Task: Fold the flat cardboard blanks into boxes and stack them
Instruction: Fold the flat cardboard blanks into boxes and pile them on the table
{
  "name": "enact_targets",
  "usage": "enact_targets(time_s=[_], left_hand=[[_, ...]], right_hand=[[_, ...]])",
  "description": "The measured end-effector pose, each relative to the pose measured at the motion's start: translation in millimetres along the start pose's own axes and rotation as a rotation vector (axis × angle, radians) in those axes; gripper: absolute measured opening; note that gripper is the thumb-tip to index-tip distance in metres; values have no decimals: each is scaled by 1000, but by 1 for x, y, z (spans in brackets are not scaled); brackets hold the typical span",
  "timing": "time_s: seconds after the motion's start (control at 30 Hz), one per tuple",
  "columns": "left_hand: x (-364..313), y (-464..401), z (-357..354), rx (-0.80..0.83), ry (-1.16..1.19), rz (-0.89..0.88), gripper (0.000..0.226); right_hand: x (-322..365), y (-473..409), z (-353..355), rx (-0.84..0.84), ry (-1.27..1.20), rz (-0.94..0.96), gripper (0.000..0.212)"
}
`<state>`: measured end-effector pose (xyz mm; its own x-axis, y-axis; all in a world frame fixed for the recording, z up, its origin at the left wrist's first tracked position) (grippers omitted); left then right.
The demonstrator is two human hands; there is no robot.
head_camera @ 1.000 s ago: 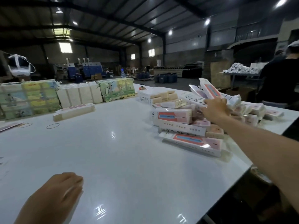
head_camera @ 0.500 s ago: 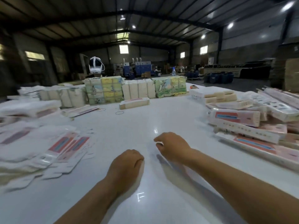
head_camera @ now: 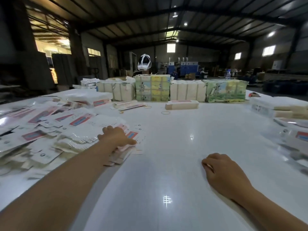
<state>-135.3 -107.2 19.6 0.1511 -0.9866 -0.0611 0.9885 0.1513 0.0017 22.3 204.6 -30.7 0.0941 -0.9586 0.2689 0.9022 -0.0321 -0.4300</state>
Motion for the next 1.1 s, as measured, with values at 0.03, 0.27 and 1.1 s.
enact_targets(time_s=[0.03,0.27,1.1], left_hand=[[8,-7,-5,42,-33,14,97],[7,-28,-11,186,143,56,97],[-139,152,-32,43,184,-810,103]], right_hand=[[1,-1,0,1,4,1,27],[4,0,0,22,-19,-10,25],[1,10,33,-159,-1508,-584,11]])
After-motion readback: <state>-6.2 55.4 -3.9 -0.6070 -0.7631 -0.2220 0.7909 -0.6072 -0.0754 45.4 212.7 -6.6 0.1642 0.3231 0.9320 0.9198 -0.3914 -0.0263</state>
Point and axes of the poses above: each hand's wrist, its own y-axis away from the middle knuckle, its own z-axis out of the back of the hand, x = y × z, the point moved 4 cm from there along -y, towards the middle knuckle, and after that the axes turned 5 degrees about -y, right-handed, at the moved point
